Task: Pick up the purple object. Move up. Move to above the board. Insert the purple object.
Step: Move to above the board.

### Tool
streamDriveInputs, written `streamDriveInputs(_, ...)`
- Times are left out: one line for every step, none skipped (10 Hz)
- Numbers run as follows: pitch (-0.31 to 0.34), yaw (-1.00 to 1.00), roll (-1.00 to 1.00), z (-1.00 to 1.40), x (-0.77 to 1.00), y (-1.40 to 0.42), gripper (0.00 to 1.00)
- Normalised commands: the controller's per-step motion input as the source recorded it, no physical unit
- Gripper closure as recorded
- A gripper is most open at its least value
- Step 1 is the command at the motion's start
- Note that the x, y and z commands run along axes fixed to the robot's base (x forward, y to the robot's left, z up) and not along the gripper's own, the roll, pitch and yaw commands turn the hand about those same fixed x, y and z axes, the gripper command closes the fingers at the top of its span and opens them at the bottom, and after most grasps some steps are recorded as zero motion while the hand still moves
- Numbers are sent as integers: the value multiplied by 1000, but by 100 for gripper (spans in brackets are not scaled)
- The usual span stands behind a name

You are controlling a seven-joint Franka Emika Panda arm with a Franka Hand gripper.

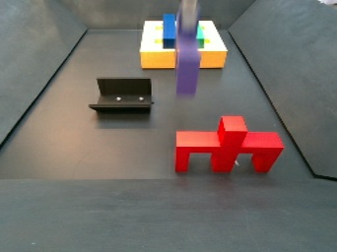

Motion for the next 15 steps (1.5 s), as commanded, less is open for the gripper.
streamDriveInputs(23, 5, -2, 1400, 21, 12, 100)
streamDriveInputs(58, 2, -11, 983, 36, 9, 100)
streamDriveInputs(87, 4, 2, 384, 30, 3, 100)
streamDriveInputs(69, 0, -2, 230, 42, 2, 100)
streamDriveInputs(20, 1000, 19, 205, -49, -1400, 100)
streamDriveInputs(20, 1000, 21, 192, -53, -1400, 100)
streamDriveInputs(15, 1000, 29, 192, -62, -1400, 100)
streamDriveInputs(15, 1000, 21, 191, -66, -1400, 100)
streamDriveInputs(19, 1000, 26, 198, -60, -1400, 100)
streamDriveInputs(21, 1000, 25, 200, -57, -1400, 100)
streamDriveInputs(27, 1000, 28, 214, -47, -1400, 100)
streamDriveInputs(34, 1000, 32, 227, -37, -1400, 100)
streamDriveInputs(46, 1000, 33, 243, 5, -1400, 100)
streamDriveInputs(57, 1000, 38, 124, 37, -712, 100)
streamDriveInputs(73, 1000, 39, 51, 71, -254, 100)
